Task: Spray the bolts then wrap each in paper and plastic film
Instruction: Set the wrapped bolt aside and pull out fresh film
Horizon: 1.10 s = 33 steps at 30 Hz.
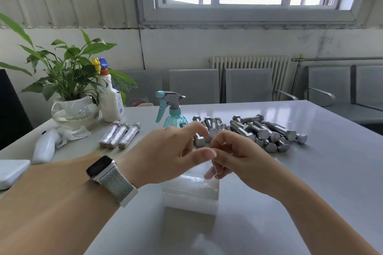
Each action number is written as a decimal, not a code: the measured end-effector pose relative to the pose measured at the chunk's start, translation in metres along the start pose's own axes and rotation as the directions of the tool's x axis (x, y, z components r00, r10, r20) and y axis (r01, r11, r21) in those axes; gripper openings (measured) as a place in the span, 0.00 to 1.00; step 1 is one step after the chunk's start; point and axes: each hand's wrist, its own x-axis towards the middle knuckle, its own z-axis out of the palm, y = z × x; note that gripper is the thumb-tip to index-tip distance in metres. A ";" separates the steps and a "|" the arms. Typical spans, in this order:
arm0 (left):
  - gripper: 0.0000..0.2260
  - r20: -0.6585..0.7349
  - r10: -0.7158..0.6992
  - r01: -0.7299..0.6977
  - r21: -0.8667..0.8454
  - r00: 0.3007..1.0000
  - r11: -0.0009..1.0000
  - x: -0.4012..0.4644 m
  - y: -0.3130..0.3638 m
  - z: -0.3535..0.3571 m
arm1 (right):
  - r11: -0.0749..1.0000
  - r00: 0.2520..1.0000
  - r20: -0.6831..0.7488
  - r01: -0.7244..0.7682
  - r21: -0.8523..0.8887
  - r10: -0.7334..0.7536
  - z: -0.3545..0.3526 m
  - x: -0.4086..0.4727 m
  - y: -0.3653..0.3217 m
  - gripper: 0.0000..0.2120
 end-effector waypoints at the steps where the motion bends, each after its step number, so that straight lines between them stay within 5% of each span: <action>1: 0.31 0.005 0.029 -0.029 0.042 1.000 0.999 0.004 0.001 0.002 | 1.000 1.000 0.001 0.002 -0.004 -0.002 0.000 0.000 0.000 0.09; 9: 0.26 -0.002 0.144 -0.143 0.091 0.990 0.986 0.016 0.002 0.010 | 0.999 1.000 -0.009 -0.027 0.041 0.027 0.001 0.002 0.001 0.07; 14: 0.20 0.011 0.179 -0.179 0.162 0.984 0.971 0.009 0.000 0.020 | 0.936 0.974 0.023 -0.221 0.273 0.224 -0.008 -0.001 0.001 0.15; 18: 0.18 -0.046 0.221 -0.203 0.248 0.974 0.947 0.008 0.000 0.027 | 0.951 0.949 0.072 -0.303 -0.061 0.307 -0.010 0.001 0.015 0.08; 22: 0.19 -0.122 0.181 -0.145 0.257 0.976 0.956 0.010 -0.003 0.036 | 0.929 0.918 0.146 -0.360 -0.087 0.369 -0.012 0.000 0.022 0.17; 26: 0.19 -0.182 0.045 -0.036 0.056 0.982 0.998 0.013 -0.013 0.044 | 0.918 0.901 0.284 -0.233 -0.321 0.328 -0.012 -0.002 0.027 0.32; 33: 0.17 -0.186 -0.280 0.243 -0.200 0.942 0.949 0.018 -0.024 0.052 | 0.867 0.933 0.203 -0.175 -0.466 0.297 0.002 -0.003 0.034 0.45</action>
